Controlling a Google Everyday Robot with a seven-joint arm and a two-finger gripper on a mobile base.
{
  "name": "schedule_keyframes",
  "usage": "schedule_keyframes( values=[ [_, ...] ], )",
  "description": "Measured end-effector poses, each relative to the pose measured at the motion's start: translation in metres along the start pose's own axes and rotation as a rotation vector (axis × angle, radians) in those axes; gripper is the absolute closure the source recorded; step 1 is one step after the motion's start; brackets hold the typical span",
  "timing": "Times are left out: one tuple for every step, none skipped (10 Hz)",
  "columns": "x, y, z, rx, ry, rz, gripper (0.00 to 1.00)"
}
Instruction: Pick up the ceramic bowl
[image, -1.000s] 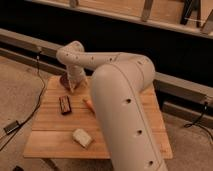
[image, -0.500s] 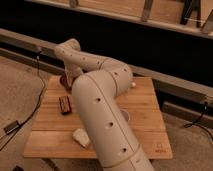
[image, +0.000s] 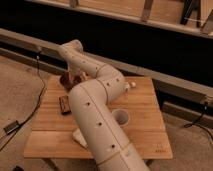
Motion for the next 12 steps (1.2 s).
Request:
schedule_keyframes(
  values=[
    [-0.001,-0.001,0.004,0.001,0.005,0.014,0.35],
    [0.0,0.0,0.011,0.001,0.018,0.024,0.35],
    [0.001,0.002,0.014,0.0,0.023,0.025,0.35],
    [0.004,0.004,0.018,-0.002,0.034,0.025,0.35],
    [0.006,0.005,0.022,-0.004,0.044,0.022,0.37],
    [0.007,0.005,0.025,-0.005,0.052,0.017,0.45],
    [0.009,0.005,0.027,-0.006,0.057,0.016,0.54],
    [0.009,0.003,0.031,-0.007,0.062,0.017,0.65],
    [0.009,0.0,0.034,-0.01,0.063,0.021,0.78],
    [0.009,-0.003,0.037,-0.014,0.064,0.025,0.89],
    [0.008,-0.004,0.039,-0.02,0.065,0.03,0.97],
    [0.009,-0.005,0.04,-0.026,0.067,0.032,1.0]
  ],
)
